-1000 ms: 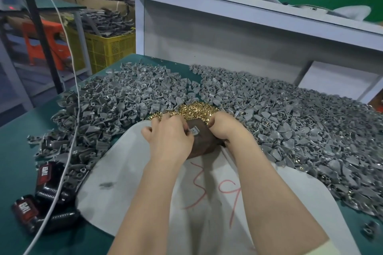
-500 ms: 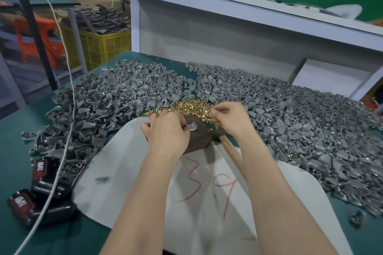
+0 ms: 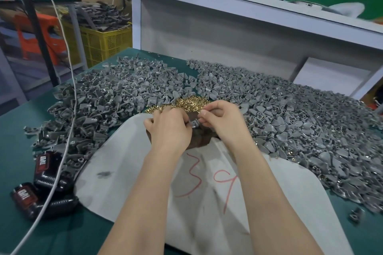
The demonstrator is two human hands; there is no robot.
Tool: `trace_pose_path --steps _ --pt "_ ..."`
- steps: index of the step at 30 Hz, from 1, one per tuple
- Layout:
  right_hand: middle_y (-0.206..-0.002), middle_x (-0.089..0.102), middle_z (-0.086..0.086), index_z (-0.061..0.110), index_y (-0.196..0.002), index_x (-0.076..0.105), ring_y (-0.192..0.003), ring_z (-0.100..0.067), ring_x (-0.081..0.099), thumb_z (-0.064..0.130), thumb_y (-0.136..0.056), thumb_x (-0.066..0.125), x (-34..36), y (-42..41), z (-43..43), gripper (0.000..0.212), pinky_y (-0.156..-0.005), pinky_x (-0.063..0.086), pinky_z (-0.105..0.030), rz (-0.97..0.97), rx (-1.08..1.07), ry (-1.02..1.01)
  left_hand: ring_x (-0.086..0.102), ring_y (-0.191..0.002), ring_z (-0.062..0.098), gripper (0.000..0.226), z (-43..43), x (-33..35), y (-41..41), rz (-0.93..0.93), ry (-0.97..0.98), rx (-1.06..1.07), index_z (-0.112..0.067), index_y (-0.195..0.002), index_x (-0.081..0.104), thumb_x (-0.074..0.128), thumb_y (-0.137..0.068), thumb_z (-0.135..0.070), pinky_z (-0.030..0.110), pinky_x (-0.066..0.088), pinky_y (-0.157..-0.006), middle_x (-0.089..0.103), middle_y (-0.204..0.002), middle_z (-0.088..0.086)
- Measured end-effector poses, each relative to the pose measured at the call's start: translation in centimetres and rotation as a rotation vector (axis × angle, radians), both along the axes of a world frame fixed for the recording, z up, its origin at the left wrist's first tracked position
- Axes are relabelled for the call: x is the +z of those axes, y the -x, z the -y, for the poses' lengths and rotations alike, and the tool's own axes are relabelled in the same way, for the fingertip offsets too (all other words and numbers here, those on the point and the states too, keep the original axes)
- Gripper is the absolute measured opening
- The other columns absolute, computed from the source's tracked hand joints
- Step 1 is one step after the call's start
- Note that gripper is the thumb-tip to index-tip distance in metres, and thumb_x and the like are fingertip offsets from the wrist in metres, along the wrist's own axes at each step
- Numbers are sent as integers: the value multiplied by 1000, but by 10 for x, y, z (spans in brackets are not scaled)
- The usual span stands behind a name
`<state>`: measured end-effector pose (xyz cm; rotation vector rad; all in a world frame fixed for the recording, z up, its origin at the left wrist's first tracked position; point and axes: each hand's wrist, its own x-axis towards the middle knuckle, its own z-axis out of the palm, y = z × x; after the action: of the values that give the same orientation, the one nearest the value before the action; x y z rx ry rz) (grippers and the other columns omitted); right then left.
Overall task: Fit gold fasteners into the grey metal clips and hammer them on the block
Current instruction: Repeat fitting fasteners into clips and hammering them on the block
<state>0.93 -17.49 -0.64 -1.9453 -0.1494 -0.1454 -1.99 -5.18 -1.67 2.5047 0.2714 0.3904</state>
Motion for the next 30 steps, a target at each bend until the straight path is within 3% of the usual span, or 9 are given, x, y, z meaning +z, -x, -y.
trace_pose_path --steps 2,5,9,15,22,30 --pt "-82 69 2 17 -82 68 -78 -12 63 12 -86 66 -2 2 -4 6 -75 47 -24 94 -12 230 42 -112 27 12 0 0 0 5 6 -3 -30 -92 68 57 -90 -27 35 20 -79 59 -110 -1" --pt "-88 61 6 16 -85 72 -71 -2 49 16 -86 67 -5 5 -7 5 -67 32 -17 143 -8 420 42 -112 27 12 0 0 0 15 12 -5 -30 -91 68 57 -90 -27 35 21 -79 59 -109 -1" --pt "-90 55 4 17 -81 67 -74 -6 47 16 -86 66 -5 8 -8 5 -68 31 -16 151 11 453 42 -112 26 12 0 0 -1 12 22 -10 -30 -89 68 57 -90 -27 35 22 -80 61 -108 -2" --pt "-84 50 6 18 -77 60 -64 3 41 14 -88 64 -9 10 -12 12 -65 27 -16 147 -16 439 43 -113 26 13 0 0 -1 10 20 -17 -29 -89 68 55 -91 -28 35 22 -80 62 -106 -3" --pt "-90 50 3 15 -81 60 -83 -12 46 15 -90 59 -6 8 -16 10 -74 33 -23 134 -20 565 43 -113 25 14 0 1 -1 0 9 -23 -28 -89 67 54 -91 -24 34 21 -81 62 -106 -3" --pt "-90 63 -3 20 -76 59 -90 -20 56 19 -90 59 7 4 -20 14 -73 37 -24 30 -1 672 43 -112 26 10 -1 2 -1 -7 -7 -28 -30 -84 61 56 -92 -25 34 22 -81 62 -105 -2"
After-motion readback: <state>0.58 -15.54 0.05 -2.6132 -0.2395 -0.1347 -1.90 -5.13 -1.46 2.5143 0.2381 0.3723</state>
